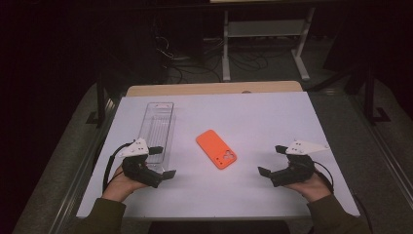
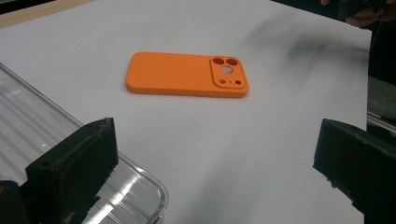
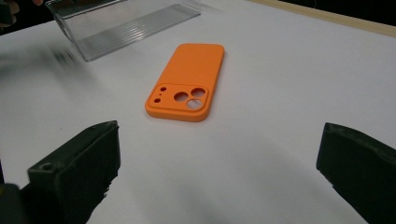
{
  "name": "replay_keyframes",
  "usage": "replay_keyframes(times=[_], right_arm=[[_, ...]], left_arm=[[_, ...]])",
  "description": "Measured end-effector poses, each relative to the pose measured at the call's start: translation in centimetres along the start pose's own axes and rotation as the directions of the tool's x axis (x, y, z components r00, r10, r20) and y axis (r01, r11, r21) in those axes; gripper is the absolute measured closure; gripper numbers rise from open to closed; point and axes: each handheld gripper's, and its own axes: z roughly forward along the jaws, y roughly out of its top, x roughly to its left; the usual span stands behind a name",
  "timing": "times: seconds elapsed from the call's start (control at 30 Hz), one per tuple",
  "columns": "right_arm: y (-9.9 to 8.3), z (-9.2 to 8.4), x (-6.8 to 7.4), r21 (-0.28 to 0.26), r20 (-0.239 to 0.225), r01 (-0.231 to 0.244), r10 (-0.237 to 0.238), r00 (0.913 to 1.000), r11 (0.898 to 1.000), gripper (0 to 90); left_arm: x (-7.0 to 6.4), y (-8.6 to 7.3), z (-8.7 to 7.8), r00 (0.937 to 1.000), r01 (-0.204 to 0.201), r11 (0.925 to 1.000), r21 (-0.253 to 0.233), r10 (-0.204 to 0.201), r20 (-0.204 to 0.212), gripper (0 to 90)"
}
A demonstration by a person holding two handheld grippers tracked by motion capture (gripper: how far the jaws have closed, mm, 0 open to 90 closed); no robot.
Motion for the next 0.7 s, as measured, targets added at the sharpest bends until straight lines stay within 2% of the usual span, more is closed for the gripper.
replay_keyframes(times=[0.17, 0.5, 0.53, 0.7], right_arm=[[0.1, 0.1, 0.0, 0.005, 0.0, -0.002, 0.002, 1.0, 1.0, 0.0], [0.4, 0.8, 0.0, 0.026, 0.004, 0.006, -0.006, 1.0, 1.0, 0.0], [0.4, 0.8, 0.1, 0.029, 0.004, 0.003, -0.003, 1.0, 1.0, 0.0], [0.4, 0.9, 0.0, 0.034, 0.006, -0.001, 0.0, 1.0, 0.999, 0.0]], left_arm=[[-0.1, 0.2, 0.1, 1.0, -0.008, 1.0, 0.004, 0.008, -0.002, 0.0], [-0.5, 0.8, 1.0, 0.9994, -0.027, 0.9996, 0.011, 0.027, 0.019, 0.0], [-0.6, 0.8, 1.1, 0.9996, -0.019, 0.9998, 0.006, 0.019, 0.02, 0.0], [-0.7, 1.2, 1.6, 0.9988, -0.037, 0.9992, 0.017, 0.036, 0.032, 0.0]])
